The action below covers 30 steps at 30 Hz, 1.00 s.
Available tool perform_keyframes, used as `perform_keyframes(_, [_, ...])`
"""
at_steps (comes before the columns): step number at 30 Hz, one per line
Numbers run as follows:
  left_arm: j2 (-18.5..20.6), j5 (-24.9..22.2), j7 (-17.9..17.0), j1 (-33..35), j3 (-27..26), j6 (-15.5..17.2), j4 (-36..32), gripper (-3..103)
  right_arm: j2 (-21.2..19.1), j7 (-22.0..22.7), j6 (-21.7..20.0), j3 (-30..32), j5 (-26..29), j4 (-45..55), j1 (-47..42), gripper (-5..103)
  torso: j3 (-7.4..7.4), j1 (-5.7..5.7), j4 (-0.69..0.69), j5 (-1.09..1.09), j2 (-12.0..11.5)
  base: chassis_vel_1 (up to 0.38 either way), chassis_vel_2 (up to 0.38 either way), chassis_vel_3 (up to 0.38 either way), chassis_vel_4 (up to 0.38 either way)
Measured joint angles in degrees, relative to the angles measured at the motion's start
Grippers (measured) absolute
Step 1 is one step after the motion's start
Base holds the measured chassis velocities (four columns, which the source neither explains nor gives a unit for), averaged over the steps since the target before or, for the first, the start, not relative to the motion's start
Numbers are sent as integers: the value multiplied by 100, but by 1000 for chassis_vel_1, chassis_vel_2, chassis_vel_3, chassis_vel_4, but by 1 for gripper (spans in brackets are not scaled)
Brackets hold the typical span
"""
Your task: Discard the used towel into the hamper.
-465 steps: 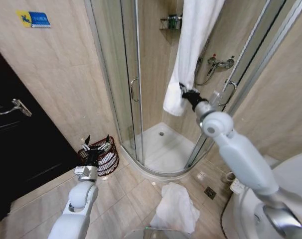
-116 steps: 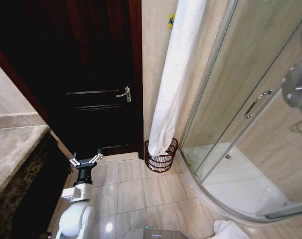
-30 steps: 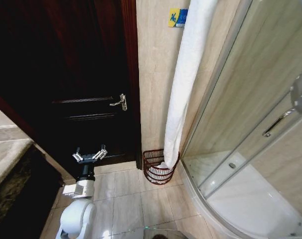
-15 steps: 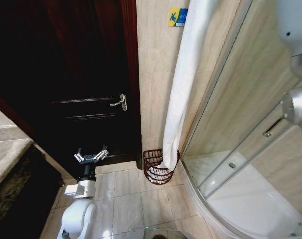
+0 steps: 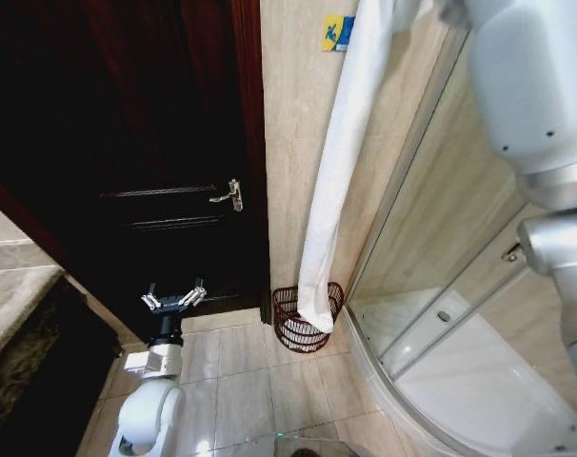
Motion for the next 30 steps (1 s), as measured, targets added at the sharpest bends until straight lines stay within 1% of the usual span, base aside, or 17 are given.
perform_keyframes(3, [-21, 4, 0, -15, 6, 11, -14, 100, 158, -142, 15, 56, -41, -396, 514, 9, -4, -2, 1, -12, 1, 0, 0, 0, 0])
perform_keyframes(4, [-21, 4, 0, -15, 6, 11, -14, 100, 158, -142, 15, 56, -41, -396, 514, 9, -4, -2, 1, -12, 1, 0, 0, 0, 0])
perform_keyframes(5, [-48, 15, 1, -6, 8, 8, -21, 100, 210, -251, 22, 22, -88, -596, 742, 9, -4, -3, 1, -8, 2, 0, 0, 0, 0])
perform_keyframes(7, [-73, 26, 5, 9, 14, -1, -32, 100, 272, -316, 22, -22, -101, -774, 942, 9, -3, -2, 0, -3, 1, 0, 0, 0, 0])
perform_keyframes(9, [-75, 27, 6, 10, 15, -3, -37, 100, 295, -339, 21, -40, -103, -831, 1009, 9, -3, -2, 0, -3, 1, 0, 0, 0, 0])
perform_keyframes(12, [-29, 24, 7, -46, 2, -6, -64, 100, 374, -512, 28, -191, -107, -1065, 1273, 9, -4, -3, 0, -8, 3, 0, 0, 0, 0])
perform_keyframes(15, [-5, 13, 6, -67, 16, 25, -105, 100, 425, -578, 46, -262, -112, -1221, 1350, 9, -1, -1, 0, -2, 2, 0, 0, 0, 0])
perform_keyframes(19, [-66, 110, 7, -46, 91, 22, -107, 100, 448, -569, 45, -257, -88, -1236, 1368, 9, -2, -1, 1, -7, 2, 0, 0, 0, 0])
perform_keyframes(24, [-103, 172, 9, 16, 110, -5, -130, 100, 482, -580, 45, -274, -80, -1414, 1414, 9, -2, -1, 0, -4, 2, 0, 0, 0, 0])
perform_keyframes(27, [-83, 171, 9, 33, 85, -8, -165, 100, 419, -552, 37, -277, -42, -1293, 1342, 9, -4, -2, 0, -8, 3, 0, 0, 0, 0])
perform_keyframes(30, [-83, 170, 9, 61, 63, -23, -197, 100, 198, -401, -15, -334, 108, -774, 1027, 9, -3, -2, 0, -4, 3, 0, 0, 0, 0])
